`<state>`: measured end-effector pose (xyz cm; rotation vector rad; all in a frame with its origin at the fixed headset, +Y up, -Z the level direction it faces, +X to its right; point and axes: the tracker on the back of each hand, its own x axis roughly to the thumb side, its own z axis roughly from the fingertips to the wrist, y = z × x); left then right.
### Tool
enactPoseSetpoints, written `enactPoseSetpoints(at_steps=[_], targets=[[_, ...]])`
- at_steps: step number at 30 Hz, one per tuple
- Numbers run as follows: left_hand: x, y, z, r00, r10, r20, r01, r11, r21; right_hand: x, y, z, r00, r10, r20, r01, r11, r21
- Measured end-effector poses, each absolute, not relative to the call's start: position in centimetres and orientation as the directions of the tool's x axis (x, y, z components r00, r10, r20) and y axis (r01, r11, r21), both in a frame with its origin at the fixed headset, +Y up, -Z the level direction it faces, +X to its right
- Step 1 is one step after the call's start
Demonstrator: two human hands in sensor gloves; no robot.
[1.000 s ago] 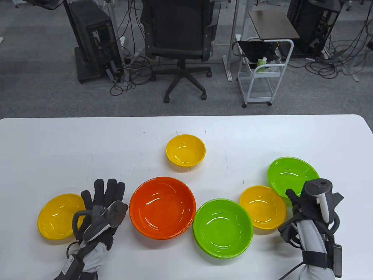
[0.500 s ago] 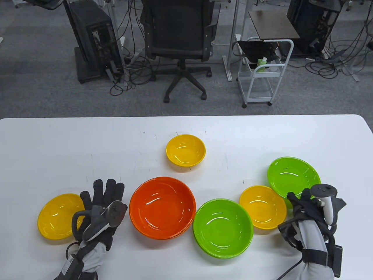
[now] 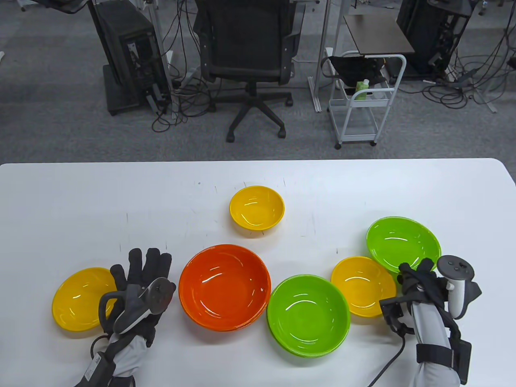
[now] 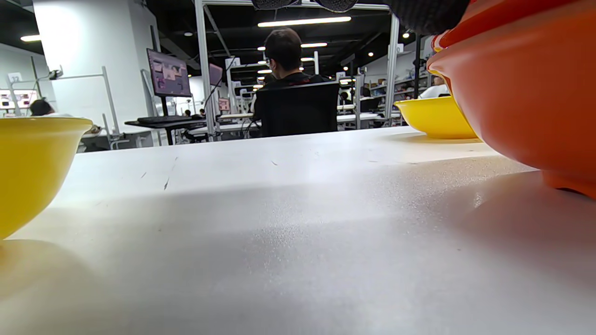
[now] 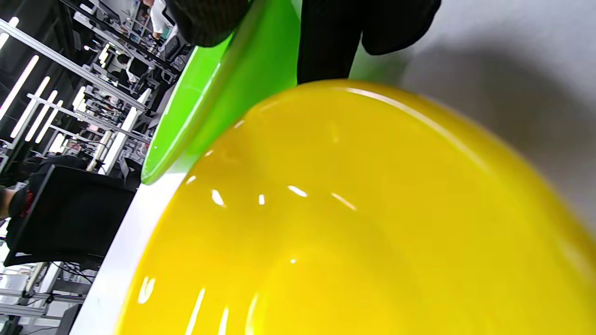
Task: Nest bowls by color group
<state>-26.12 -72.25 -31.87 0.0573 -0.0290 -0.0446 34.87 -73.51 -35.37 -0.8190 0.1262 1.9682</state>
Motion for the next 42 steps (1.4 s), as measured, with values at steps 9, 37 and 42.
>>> enactPoseSetpoints(at_steps=[9,37,42], targets=[[-26.1,-72.3,-31.9,0.999,-0.043,0.033,0.041,0.997,0.064,33.1,-69.8,-35.0,-0.401,0.811,-0.426,-0.771,-0.55,-0.321],[-26.5,-72.2,-31.9,0.999,-0.037,0.024,0.036,0.998,0.06,23.1,-64.6,-33.6,-0.855,0.519,-0.003,-0.516,-0.85,0.101],[-26.5,-72.3,-31.9,0.999,-0.033,0.025,0.032,0.998,0.056,21.8,-64.5,-33.1,-0.889,0.456,0.04,-0.446,-0.883,0.146]])
